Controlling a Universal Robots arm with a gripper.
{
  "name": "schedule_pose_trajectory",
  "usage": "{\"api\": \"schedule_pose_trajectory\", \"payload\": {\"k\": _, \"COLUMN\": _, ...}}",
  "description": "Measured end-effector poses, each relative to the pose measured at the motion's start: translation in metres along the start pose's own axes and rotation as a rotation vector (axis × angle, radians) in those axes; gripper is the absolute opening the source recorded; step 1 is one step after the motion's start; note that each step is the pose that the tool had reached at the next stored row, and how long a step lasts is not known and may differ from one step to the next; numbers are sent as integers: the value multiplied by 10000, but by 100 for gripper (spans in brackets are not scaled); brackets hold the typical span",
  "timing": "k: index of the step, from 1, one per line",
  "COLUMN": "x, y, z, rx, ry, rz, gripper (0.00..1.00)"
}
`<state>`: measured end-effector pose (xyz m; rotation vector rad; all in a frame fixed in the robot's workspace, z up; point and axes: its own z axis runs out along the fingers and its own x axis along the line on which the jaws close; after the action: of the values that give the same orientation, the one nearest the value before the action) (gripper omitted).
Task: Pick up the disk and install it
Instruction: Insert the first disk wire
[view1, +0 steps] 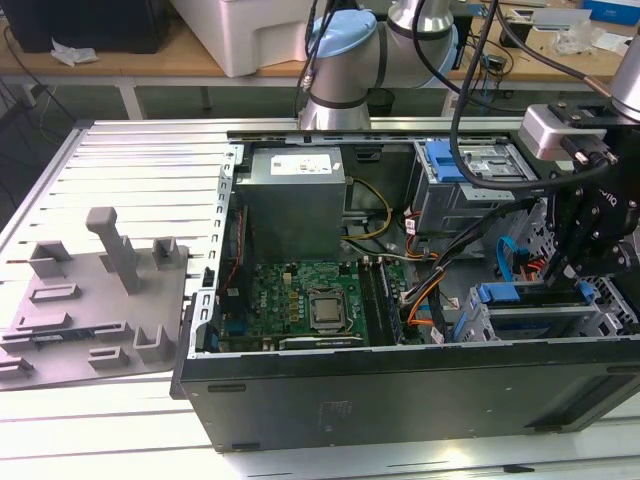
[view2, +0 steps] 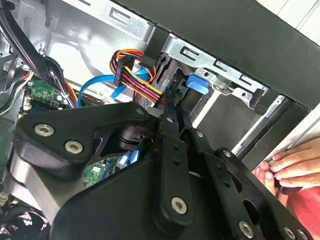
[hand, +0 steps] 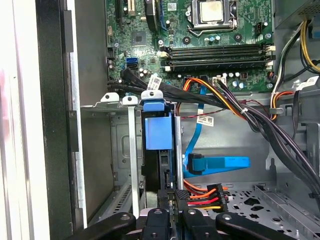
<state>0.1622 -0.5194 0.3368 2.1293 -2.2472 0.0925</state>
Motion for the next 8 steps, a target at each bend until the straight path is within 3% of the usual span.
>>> {"api": "schedule_pose_trajectory", "payload": {"k": 8, "x": 0, "y": 0, "z": 0, "rx": 0, "ry": 0, "rz": -1, "gripper": 17}}
